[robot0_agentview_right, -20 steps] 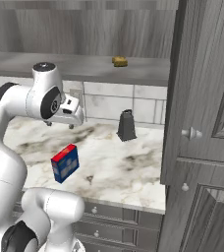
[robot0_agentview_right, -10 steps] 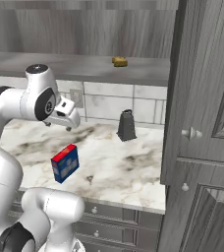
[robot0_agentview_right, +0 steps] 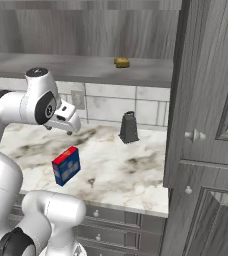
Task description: Pick the boxed food and boxed food from the counter and place them in the cabinets closest to them.
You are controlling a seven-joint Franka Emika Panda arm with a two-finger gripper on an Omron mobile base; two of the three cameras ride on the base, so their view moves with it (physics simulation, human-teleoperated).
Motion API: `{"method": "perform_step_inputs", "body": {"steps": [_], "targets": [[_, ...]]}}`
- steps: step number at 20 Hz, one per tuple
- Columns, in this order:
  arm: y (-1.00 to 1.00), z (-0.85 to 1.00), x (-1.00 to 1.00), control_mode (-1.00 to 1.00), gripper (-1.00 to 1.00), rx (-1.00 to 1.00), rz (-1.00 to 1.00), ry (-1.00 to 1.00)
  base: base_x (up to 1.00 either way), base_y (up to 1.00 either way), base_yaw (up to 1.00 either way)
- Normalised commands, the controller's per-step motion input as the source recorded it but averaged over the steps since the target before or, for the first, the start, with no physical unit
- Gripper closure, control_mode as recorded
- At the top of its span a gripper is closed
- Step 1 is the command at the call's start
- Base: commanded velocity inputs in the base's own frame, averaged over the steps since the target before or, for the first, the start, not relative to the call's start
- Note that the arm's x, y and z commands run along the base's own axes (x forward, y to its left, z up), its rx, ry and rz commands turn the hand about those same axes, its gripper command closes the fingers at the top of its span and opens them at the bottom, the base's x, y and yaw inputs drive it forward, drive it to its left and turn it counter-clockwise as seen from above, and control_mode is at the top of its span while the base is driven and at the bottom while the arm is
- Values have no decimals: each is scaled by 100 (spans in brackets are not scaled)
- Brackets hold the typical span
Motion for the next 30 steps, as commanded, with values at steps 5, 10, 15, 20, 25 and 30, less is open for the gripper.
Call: {"method": "perform_step_inputs", "body": {"steps": [5, 10, 15, 20, 25, 30], "targets": [[5, -36, 0, -100, -100, -4, -2, 0, 0, 0, 0], [7, -44, 0, -100, -100, -5, -2, 2, 0, 0, 0], [2, -38, 2, -100, -100, -1, -3, 0, 0, 0, 0], [3, -36, 12, -100, -100, 0, -3, 2, 0, 0, 0], [5, -30, 14, -100, -100, 0, -4, 1, 0, 0, 0], [11, -30, 15, -100, -100, 0, -5, 0, 0, 0, 0]]}}
